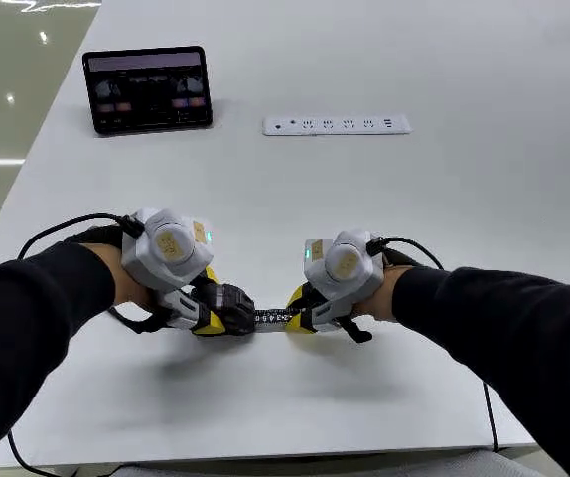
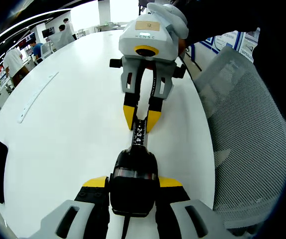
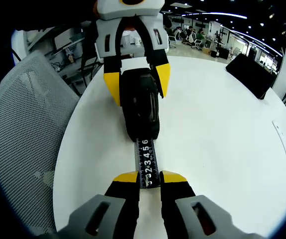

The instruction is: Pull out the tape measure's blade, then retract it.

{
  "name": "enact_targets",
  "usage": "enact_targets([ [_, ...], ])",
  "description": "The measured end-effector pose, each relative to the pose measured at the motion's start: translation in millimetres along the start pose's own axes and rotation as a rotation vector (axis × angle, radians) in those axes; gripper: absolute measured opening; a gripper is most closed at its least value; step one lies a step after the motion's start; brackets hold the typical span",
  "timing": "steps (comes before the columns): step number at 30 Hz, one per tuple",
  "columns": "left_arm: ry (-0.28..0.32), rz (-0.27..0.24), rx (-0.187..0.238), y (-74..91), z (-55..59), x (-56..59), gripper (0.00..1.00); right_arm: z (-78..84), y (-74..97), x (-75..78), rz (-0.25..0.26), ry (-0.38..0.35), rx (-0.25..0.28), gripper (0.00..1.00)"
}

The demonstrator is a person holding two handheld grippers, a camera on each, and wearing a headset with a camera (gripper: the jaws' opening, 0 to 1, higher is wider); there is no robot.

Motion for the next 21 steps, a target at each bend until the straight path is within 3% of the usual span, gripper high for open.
enact_targets([
  [21,-0.021,-0.004,-0.017,-0.9,-2.0,1.8,0.31,8.2,9.9,0.4,0.009,0.009,-0.022,0.11],
])
Point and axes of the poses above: the centre of the closed fingertips' face, and the gripper's own axes: y roughly backward along the fingers, x roughly to its right, z roughly out of its underside, the point moved 2 cm from there along y, roughly backward along the fingers, and after that the axes turned 5 degrees about x, right-handed, at the moved point
